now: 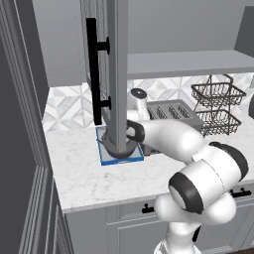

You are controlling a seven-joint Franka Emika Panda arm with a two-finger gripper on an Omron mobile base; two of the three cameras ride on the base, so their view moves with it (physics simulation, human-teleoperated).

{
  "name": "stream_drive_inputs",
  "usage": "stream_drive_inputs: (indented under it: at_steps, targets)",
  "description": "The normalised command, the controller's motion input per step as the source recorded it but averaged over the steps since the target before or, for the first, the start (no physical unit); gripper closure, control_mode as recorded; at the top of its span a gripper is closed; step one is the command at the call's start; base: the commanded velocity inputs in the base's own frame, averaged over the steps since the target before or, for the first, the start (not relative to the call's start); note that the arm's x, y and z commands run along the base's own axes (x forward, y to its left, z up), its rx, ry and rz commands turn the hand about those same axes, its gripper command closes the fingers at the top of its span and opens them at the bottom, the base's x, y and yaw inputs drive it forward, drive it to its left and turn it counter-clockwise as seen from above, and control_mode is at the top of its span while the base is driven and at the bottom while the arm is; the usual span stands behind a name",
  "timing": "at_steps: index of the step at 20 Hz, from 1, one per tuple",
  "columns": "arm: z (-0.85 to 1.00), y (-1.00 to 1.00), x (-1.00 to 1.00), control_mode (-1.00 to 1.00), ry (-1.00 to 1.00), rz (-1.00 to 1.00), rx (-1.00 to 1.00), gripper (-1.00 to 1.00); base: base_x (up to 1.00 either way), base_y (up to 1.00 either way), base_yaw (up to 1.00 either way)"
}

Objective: Pick the kettle from the counter and place it on the tray. Then pick the mug from the cabinet and place it on the tray. Then close the cabinet doors.

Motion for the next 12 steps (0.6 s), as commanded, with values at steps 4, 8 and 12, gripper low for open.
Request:
stream_drive_inputs:
  at_steps: [4, 8, 12]
  targets:
    - [-0.12, 0.04, 0.28, -1.0, -0.03, 0.01, 0.0, 1.0, 0.0, 0.0, 0.0]
    - [-0.2, 0.06, 0.24, -1.0, 0.0, 0.02, 0.0, 1.0, 0.0, 0.0, 0.0]
    - [-0.24, 0.08, 0.24, -1.0, 0.0, 0.03, 0.0, 1.0, 0.0, 0.0, 0.0]
